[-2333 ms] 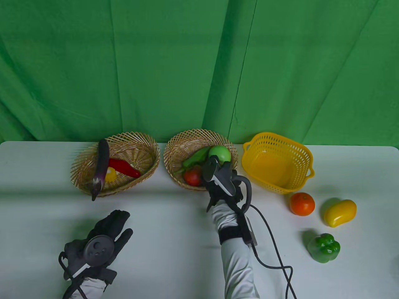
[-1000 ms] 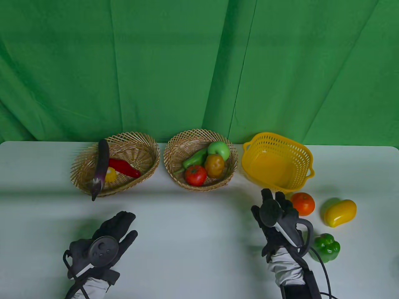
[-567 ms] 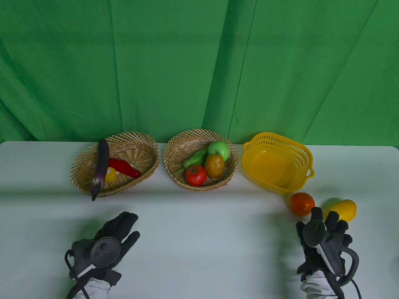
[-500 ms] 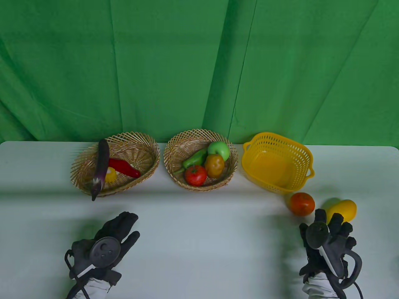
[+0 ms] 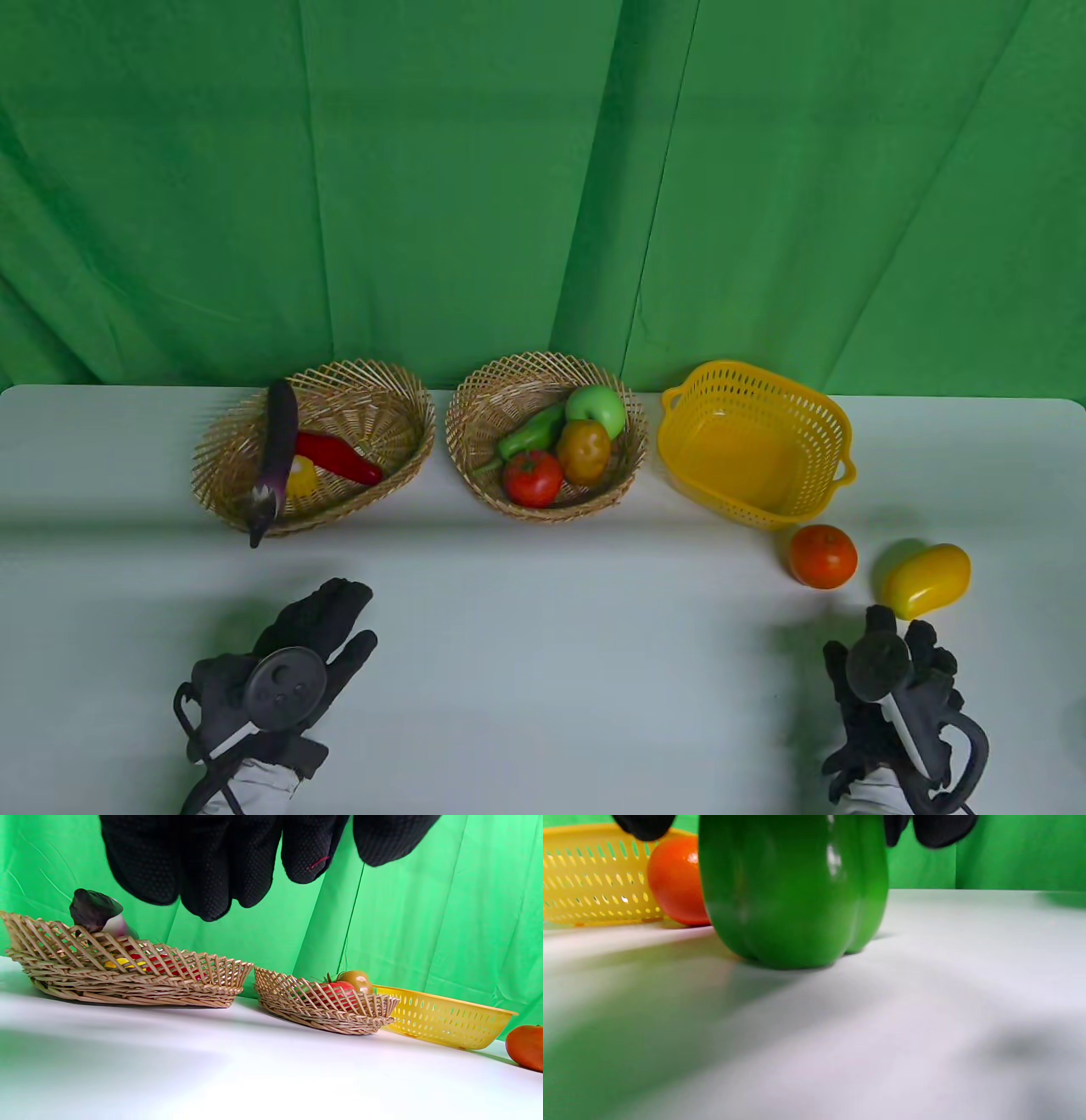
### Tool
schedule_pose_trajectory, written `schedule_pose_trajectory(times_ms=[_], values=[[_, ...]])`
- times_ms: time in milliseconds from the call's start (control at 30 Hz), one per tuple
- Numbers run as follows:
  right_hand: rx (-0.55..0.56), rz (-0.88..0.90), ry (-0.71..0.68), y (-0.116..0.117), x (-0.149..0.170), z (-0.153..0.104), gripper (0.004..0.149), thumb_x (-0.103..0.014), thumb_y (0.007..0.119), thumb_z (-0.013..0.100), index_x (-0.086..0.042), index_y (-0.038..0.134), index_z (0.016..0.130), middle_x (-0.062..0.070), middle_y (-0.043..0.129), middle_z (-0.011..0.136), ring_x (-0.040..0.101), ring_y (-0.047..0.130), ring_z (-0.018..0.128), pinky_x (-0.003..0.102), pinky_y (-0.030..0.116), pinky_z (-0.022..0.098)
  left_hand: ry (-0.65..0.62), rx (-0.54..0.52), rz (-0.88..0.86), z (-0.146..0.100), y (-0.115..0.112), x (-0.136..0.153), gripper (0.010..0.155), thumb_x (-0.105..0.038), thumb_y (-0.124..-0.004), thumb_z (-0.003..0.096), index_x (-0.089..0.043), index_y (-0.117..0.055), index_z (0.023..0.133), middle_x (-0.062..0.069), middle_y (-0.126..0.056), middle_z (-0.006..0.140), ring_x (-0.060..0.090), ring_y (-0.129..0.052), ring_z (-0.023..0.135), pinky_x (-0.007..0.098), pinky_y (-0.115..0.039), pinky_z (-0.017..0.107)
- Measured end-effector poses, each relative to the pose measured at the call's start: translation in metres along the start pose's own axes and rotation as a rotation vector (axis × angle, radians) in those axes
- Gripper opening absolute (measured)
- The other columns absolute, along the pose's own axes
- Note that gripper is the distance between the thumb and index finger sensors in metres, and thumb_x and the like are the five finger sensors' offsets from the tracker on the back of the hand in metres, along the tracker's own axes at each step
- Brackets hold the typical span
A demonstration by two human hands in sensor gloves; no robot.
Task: Place 10 objects into 3 containers, with green background
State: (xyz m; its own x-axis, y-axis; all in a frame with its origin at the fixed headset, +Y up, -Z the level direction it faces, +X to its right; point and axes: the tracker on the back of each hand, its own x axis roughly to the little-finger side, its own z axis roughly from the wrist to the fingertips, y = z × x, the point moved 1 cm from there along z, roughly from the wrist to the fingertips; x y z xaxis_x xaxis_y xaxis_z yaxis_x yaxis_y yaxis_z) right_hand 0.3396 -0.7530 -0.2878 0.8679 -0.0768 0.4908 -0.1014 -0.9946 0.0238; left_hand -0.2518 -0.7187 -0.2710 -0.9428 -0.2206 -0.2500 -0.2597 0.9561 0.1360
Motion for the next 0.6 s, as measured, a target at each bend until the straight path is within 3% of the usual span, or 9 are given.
schedule_pose_trajectory(times_ms=[600], values=[[-0.003, -0.080, -0.055, 0.0000, -0.0011, 0.0004, 0.074, -0.056, 0.062, 0.057, -0.028, 0.028, 0.115, 0.024, 0.033, 0.120, 0.056, 0.046, 0.101, 0.063, 0.056, 0.073, 0.009, 0.044, 0.036, 0.0013, -0.0047, -0.0024, 0.061, -0.055, -0.062, 0.0574, -0.029, -0.061, 0.113, 0.013, -0.076, 0.111, 0.036, -0.086, 0.094, 0.055, -0.076, 0.061]])
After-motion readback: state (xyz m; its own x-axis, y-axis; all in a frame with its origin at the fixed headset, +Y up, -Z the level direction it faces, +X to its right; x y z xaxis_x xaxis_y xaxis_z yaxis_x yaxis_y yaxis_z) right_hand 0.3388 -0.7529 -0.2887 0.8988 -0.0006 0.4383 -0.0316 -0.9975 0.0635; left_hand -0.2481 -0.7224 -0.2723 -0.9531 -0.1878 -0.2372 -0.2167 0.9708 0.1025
